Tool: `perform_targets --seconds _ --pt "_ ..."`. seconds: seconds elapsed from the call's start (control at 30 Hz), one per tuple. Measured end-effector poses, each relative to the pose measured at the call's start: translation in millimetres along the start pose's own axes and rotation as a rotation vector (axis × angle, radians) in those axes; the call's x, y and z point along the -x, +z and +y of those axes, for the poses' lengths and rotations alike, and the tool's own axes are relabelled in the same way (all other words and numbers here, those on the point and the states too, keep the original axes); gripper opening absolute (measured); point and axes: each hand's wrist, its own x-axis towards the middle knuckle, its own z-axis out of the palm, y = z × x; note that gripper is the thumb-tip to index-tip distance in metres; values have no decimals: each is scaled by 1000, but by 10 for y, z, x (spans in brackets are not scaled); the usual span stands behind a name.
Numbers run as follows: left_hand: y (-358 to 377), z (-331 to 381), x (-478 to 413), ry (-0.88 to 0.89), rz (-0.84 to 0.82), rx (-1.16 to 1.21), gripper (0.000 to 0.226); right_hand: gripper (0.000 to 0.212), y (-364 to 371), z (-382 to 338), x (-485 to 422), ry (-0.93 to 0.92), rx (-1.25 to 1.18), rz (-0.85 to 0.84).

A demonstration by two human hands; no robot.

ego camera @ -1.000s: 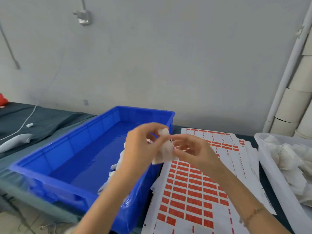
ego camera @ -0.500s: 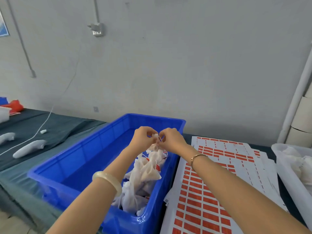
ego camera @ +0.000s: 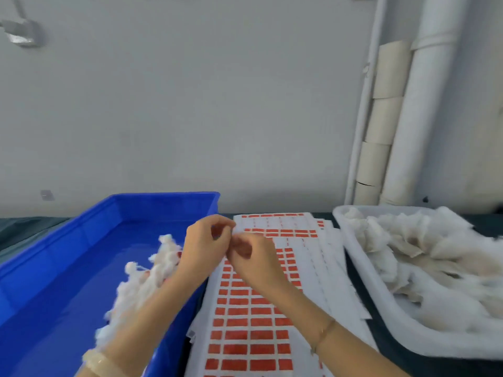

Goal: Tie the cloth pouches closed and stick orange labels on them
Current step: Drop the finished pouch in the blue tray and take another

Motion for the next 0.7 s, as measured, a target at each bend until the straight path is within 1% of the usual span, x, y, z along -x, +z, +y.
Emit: perform_targets --seconds 0.1,0.27,0.37,0.43,0.5,0.6,0.67,0.7 --pt "494 368 189 66 -191 75 17 15 -560 173 429 74 9 74" --pt "1308 927 359 212 -435 118 14 11 -1743 386 795 223 160 145" --pt "1800 1235 420 253 -550 178 17 12 -2396 551 906 334 354 144" --pt "2146 1402 460 268 -644 155 22 14 -2765 700 971 413 517 160" --pt "2470 1530 500 277 -751 68 30 22 -3044 830 1046 531 652 110" --pt "2844 1614 543 327 -913 -83 46 37 -3240 965 1162 704 749 -53" --pt "3007 1625 559 395 -976 -204 49 40 -3261 1027 1218 727 808 -114" --pt "3066 1623 566 423 -988 -258 46 36 -3254 1055 1242 723 839 -131"
